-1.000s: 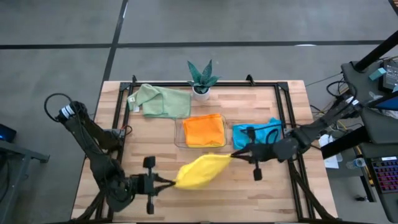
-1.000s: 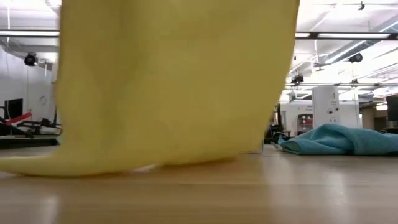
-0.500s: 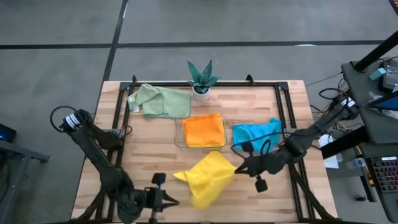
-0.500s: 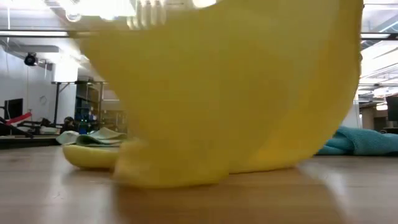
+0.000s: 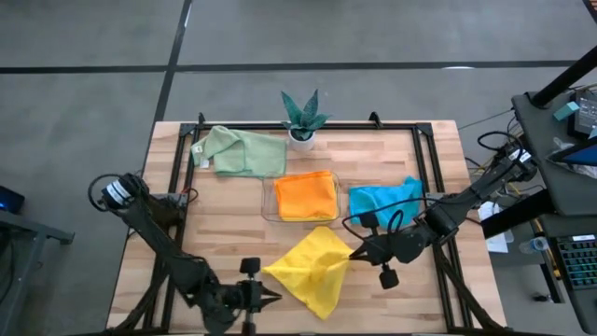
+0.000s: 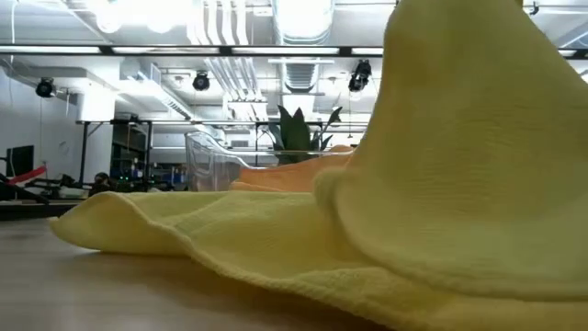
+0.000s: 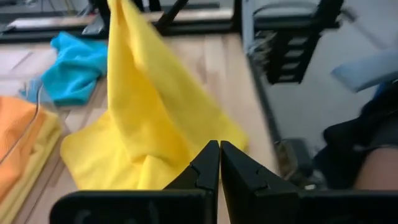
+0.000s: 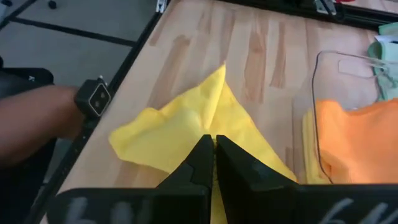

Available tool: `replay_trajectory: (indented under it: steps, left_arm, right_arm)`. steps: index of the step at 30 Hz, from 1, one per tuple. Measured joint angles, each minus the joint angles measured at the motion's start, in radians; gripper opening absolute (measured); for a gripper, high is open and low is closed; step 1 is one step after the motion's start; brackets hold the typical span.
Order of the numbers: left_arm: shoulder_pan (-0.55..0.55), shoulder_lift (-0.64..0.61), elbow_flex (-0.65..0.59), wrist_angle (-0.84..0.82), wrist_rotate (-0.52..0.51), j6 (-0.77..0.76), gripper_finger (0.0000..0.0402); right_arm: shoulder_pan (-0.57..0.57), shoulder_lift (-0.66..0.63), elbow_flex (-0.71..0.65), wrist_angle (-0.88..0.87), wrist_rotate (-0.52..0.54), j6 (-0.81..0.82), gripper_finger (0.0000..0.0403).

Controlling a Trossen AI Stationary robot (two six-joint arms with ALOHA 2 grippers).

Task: Fold microfiber towels
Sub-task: Fold the yellow microfiber towel

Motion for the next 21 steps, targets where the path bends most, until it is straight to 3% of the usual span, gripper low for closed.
replay_trajectory:
  steps: [8,15,21]
  left_arm:
    - [0.112,0.153,-0.001,0.006,0.011,-0.039,0.0]
    - [0.246,0.257,-0.001,0.064,0.033,-0.037,0.0]
    - [0.367,0.328,-0.001,0.168,0.122,0.002,0.0]
  right_arm:
    - [0.005,0.012,0.0,-0.163,-0.191,0.028,0.0009]
    - [0.018,0.038,-0.011,-0.224,-0.2,0.072,0.0009]
    - [0.018,0.062,-0.012,-0.218,-0.197,0.071,0.0009]
